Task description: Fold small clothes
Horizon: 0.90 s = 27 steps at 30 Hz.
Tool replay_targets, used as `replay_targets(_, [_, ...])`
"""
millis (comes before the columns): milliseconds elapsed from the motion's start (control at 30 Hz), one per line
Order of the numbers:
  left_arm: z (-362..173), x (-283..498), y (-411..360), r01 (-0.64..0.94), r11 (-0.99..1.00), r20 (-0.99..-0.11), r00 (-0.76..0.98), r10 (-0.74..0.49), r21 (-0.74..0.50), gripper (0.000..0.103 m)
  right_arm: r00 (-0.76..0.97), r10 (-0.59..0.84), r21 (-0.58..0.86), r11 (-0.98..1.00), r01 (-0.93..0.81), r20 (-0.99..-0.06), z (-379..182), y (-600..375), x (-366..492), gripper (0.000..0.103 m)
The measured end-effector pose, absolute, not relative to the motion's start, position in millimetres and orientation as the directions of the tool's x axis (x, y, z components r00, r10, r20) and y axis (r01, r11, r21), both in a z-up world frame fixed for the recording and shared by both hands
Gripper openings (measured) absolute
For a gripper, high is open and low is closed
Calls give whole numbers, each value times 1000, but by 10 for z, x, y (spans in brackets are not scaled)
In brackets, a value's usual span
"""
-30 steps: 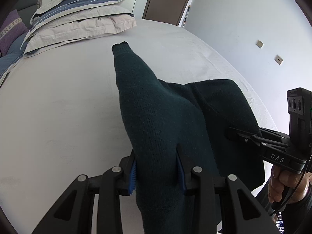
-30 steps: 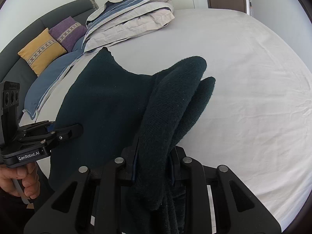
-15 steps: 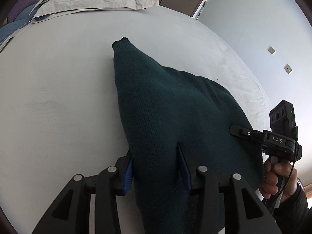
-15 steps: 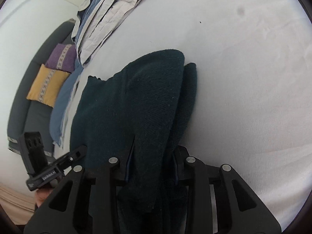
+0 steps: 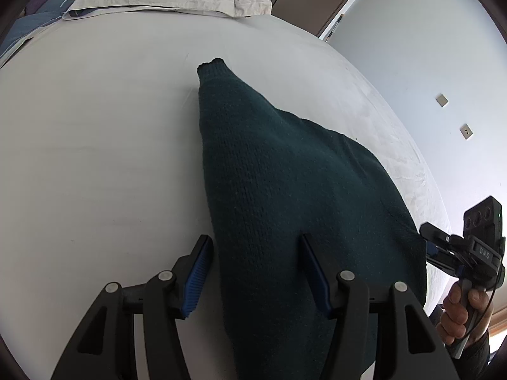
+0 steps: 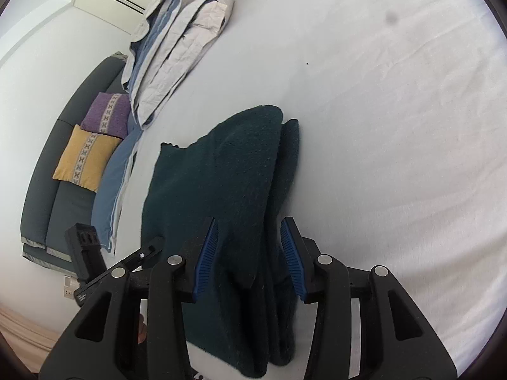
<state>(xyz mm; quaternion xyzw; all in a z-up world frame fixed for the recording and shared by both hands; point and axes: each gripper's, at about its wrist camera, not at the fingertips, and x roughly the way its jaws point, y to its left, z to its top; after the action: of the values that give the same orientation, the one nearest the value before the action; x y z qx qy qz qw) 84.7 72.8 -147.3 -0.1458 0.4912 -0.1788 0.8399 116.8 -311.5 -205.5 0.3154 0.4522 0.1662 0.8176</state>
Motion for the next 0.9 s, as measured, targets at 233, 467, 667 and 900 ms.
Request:
replay_targets(233, [-1452,925,647,166,900,-782,449,-432,-402,64,493,539,645,762,61,-683,-2429,-3097,828,32])
replay_targets(467, [-1412,902,683,149,901,-777,461,-429,-408,66,505,584,711,698,88,-636,-2487,-3200,780,25])
replay_targets(667, [-1136,651,841,95,914,-739,558,-377,-395,66,561,479,615,786,68,-675,-2158,-3162,569,29])
replay_targets(900, [-642,37,728,113,976,-641,738,-209,-188,99,667,285,395,918,15,-688,-1592,-2973,300,30])
